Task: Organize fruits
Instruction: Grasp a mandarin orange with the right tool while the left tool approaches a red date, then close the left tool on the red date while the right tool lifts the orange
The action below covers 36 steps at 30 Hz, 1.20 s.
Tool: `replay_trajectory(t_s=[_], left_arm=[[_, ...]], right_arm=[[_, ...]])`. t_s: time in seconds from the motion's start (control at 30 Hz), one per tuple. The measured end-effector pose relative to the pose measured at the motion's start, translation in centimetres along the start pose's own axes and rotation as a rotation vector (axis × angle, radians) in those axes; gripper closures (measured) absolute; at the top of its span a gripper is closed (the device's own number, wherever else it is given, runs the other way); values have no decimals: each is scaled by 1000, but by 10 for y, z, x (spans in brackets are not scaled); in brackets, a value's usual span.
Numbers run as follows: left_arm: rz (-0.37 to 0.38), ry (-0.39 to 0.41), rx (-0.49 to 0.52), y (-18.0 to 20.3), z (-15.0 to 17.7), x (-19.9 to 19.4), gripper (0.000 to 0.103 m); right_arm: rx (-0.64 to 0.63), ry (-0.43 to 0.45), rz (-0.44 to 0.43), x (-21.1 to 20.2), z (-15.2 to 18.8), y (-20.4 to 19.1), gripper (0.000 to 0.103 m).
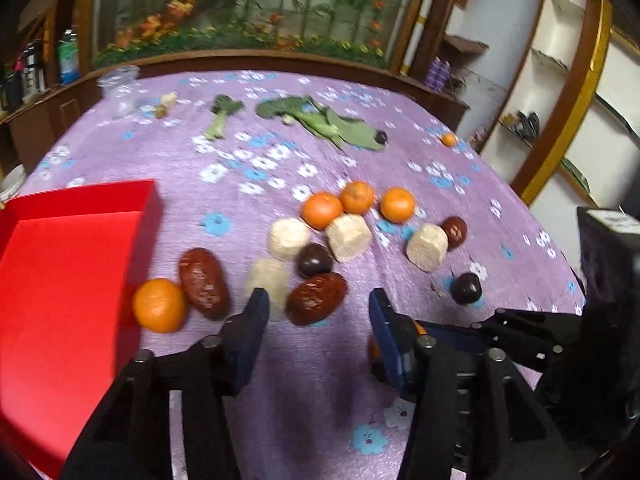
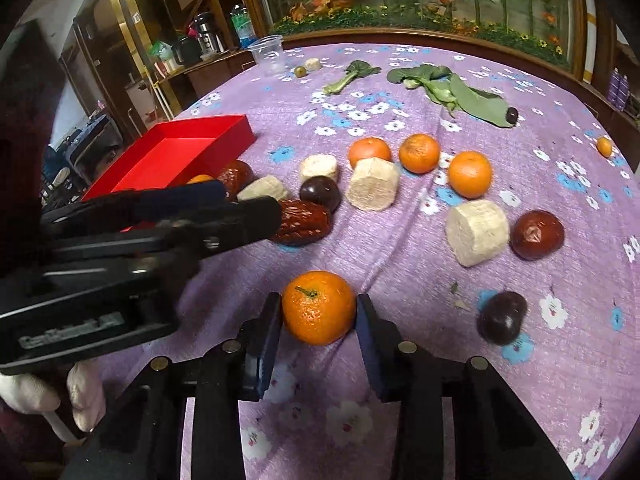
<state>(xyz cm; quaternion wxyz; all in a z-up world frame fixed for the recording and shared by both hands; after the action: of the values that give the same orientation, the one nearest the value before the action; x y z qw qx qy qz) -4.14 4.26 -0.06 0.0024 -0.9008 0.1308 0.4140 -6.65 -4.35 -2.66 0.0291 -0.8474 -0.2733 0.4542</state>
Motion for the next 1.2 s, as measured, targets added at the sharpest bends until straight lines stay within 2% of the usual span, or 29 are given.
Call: replay_trajectory(t_s=[0.1, 0.17, 0.2, 0.23, 0.27, 0.33, 0.53, 0.6, 0.73, 0.8, 0.87, 1.0, 1.1, 1.2], left_arm=[[23, -11, 55, 13, -1, 9, 63], [9, -29, 97, 23, 0, 15, 71], [5, -53, 115, 27, 2, 20, 73], [21, -80, 117, 29, 5, 23, 79], [48, -100, 114, 32, 8, 24, 80], [63, -108, 110, 33, 12, 22, 80], [49, -113, 61, 30, 1, 27, 80], [47, -119, 64, 34, -1, 33, 77], [46, -123, 40, 38, -5, 44, 63], [33, -120, 39, 40, -7, 46, 63], [-7, -113, 59, 42, -6, 46, 77], [-22, -90, 40, 35, -4, 37, 77], [-24, -52, 1, 23, -5, 18, 77], [-64, 4, -19, 6, -7, -9, 77]], right_arm=[[11, 2, 3, -6, 4, 5, 63], [22, 1, 6, -11, 7, 8, 63], [27, 1, 7, -12, 8, 9, 63], [32, 2, 7, -13, 9, 10, 63], [35, 2, 7, -14, 10, 11, 63], [43, 3, 7, -17, 11, 13, 63], [52, 8, 4, -20, 15, 14, 63], [52, 9, 4, -20, 16, 14, 63], [48, 6, 10, -21, 17, 13, 63], [48, 5, 13, -21, 17, 12, 63], [47, 3, 16, -21, 17, 11, 63], [38, 15, 20, -26, 15, 7, 63], [29, 35, 20, -33, 12, 3, 63], [20, 53, 14, -37, 5, -7, 63]])
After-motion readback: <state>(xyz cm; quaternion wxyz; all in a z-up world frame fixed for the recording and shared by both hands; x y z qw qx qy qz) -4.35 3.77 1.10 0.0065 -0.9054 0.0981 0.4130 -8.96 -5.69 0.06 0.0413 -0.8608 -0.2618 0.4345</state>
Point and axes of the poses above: each gripper's, at about its wrist camera, not at the fingertips, and x roughly the way its jaws point, y to its right, z to its underside, the point moved 5 cm from there along x, roughly the way its jaws point, and after that the axes turned 8 degrees about -z, right-handed, at the moved point
